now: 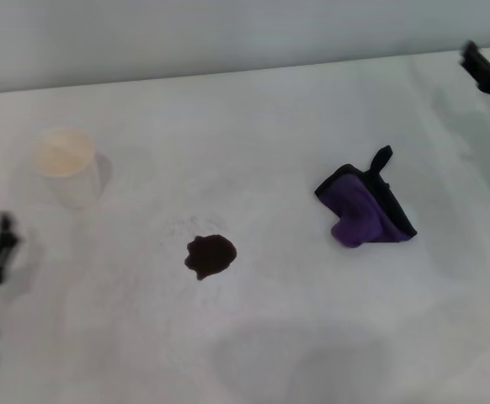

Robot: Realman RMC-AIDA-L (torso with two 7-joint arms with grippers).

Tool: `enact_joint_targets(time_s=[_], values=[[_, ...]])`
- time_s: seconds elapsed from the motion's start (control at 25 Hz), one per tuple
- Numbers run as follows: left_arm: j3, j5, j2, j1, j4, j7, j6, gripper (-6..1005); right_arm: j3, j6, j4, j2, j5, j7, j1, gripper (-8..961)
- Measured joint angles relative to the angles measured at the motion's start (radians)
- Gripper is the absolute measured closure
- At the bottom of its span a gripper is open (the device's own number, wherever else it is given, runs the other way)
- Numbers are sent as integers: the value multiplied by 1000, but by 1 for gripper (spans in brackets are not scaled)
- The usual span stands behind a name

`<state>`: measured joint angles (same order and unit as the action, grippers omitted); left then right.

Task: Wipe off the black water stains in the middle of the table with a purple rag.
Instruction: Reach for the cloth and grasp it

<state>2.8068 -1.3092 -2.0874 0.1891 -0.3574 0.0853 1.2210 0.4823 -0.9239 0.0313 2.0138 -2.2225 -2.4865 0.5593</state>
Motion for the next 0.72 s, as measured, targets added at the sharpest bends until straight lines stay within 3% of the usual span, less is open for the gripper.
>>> enact_joint_targets(time_s=[0.16, 0.4, 0.6, 0.72], values=[[-14, -71, 8, -19, 41, 102, 102, 113, 253, 8, 195, -5, 197, 342, -20, 85], [-15, -120, 9, 38, 132, 183, 90, 112, 647, 104, 555, -11, 589, 903, -27, 84], [-15, -125, 8, 90, 161, 195, 77, 112, 756, 37, 835, -7, 1047, 1407, -27, 88], [-15, -126, 8, 120, 168, 195, 41, 112, 838, -100, 1063, -3, 1434, 1805, -29, 93]])
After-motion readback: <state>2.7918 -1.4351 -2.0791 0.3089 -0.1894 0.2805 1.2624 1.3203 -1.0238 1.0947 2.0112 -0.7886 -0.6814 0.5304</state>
